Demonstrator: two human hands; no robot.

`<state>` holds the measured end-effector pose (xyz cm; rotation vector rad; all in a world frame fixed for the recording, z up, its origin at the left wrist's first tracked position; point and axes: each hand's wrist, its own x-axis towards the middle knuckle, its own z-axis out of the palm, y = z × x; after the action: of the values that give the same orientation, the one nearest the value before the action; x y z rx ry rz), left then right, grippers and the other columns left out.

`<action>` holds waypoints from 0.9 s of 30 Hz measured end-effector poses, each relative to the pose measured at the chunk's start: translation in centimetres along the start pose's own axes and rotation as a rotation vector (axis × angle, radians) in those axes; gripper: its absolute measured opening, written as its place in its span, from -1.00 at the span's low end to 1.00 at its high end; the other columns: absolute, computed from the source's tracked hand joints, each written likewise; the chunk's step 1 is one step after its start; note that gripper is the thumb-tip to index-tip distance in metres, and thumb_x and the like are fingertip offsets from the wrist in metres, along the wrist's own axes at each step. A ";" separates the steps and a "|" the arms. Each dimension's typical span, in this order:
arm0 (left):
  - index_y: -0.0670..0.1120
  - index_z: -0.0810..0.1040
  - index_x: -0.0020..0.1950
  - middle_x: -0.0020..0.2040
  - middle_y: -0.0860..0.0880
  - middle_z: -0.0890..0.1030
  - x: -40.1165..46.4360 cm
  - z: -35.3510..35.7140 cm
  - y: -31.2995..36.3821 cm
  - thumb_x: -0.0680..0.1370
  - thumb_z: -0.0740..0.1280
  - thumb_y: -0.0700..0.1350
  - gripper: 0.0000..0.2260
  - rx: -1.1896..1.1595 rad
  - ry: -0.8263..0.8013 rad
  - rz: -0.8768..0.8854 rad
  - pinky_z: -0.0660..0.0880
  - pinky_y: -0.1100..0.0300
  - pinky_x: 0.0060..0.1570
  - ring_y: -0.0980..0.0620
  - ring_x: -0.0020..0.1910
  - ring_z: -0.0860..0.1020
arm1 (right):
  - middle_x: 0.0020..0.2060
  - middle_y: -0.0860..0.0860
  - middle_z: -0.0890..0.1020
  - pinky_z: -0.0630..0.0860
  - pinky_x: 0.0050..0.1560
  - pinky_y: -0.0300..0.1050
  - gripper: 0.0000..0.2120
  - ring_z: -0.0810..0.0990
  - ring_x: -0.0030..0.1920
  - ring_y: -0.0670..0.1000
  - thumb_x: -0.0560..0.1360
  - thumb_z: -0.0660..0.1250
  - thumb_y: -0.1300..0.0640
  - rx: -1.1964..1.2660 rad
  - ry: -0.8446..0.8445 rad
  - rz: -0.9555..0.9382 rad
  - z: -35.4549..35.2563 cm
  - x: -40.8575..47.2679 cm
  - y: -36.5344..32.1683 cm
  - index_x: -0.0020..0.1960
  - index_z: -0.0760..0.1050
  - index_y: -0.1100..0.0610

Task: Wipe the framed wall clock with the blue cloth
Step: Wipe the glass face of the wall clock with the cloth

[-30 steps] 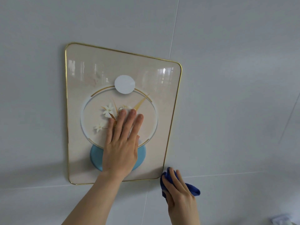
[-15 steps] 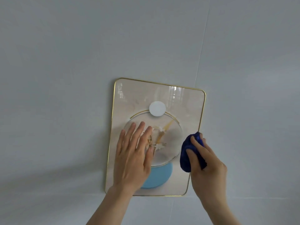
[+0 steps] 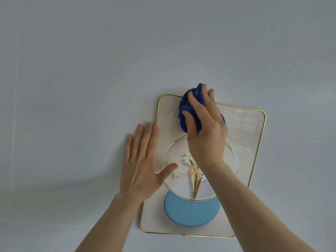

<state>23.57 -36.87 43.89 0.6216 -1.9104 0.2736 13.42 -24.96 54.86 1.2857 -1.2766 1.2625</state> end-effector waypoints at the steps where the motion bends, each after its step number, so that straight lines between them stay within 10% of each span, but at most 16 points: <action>1: -0.08 -0.18 0.69 0.72 -0.08 -0.07 0.0 0.3 -0.2 0.54 0.10 0.48 -0.03 0.013 -0.003 0.005 -0.05 -0.18 0.65 -0.09 0.70 -0.10 | 0.55 0.13 0.45 0.22 0.52 -0.32 -0.66 0.32 0.62 0.19 0.66 0.35 0.20 -0.022 -0.009 -0.034 0.8 0.1 0.3 0.43 0.55 0.14; 7: -0.09 -0.17 0.69 0.71 -0.05 -0.04 0.1 1.7 -0.9 0.54 0.04 0.51 -0.04 0.086 0.022 0.030 -0.06 -0.18 0.65 -0.09 0.70 -0.08 | 0.53 0.16 0.47 0.31 0.58 0.21 -0.64 0.30 0.62 0.26 0.69 0.30 0.06 -0.203 0.015 -0.184 3.6 -0.6 2.2 0.45 0.54 0.14; 27: -0.10 -0.14 0.69 0.71 -0.05 0.01 0.1 2.0 -1.2 0.52 0.10 0.51 -0.02 0.123 0.032 0.052 0.01 -0.20 0.64 -0.09 0.70 -0.05 | 0.48 0.21 0.53 0.25 0.58 0.38 -0.72 0.35 0.58 0.31 0.70 0.31 0.09 -0.233 -0.046 -0.325 3.7 -2.4 3.8 0.32 0.63 0.19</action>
<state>22.62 -38.78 43.09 0.6463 -1.8910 0.4347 10.02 -28.73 51.98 1.2961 -1.1522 0.8352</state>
